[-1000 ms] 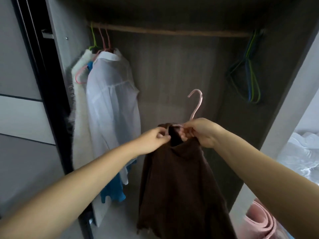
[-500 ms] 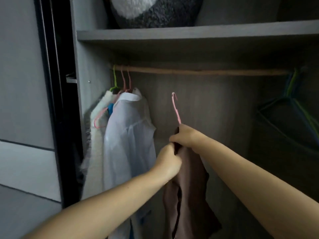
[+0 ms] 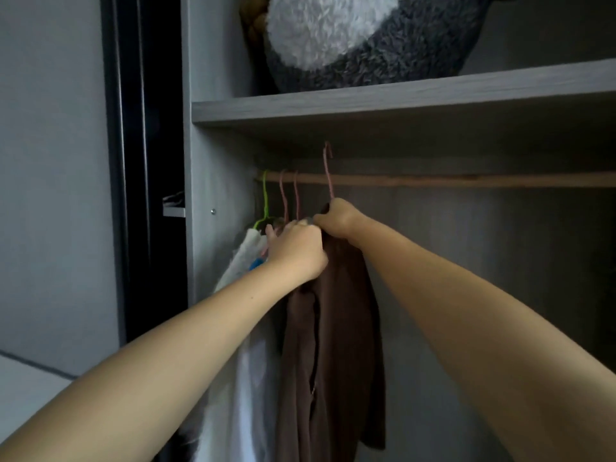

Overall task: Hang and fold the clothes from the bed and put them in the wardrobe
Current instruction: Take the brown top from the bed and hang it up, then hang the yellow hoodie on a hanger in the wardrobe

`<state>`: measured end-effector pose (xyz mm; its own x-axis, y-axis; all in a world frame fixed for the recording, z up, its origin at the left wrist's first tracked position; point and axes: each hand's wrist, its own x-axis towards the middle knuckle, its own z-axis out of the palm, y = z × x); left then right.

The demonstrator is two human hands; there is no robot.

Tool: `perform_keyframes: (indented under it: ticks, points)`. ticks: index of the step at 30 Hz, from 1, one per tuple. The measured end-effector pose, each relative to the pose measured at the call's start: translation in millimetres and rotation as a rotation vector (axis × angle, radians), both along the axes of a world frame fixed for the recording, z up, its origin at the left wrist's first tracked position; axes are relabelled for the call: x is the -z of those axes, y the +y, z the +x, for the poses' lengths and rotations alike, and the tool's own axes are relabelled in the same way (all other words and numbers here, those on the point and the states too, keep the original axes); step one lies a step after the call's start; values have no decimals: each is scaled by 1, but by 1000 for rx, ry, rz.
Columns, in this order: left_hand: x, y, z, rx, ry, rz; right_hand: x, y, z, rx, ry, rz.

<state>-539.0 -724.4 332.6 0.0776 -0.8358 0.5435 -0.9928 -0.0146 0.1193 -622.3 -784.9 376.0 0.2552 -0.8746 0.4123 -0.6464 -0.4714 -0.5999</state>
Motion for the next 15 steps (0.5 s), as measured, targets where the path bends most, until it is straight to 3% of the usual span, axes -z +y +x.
perform_keyframes:
  ticks: [4,9,15]
  points:
    - [36,-17,19,2,-105,87,39,-31,14,33,24,68]
    - [61,-21,27,21,-136,37,58,-48,15,91,37,22]
    - [67,-11,14,-29,-391,-125,89,-21,-19,160,165,-256]
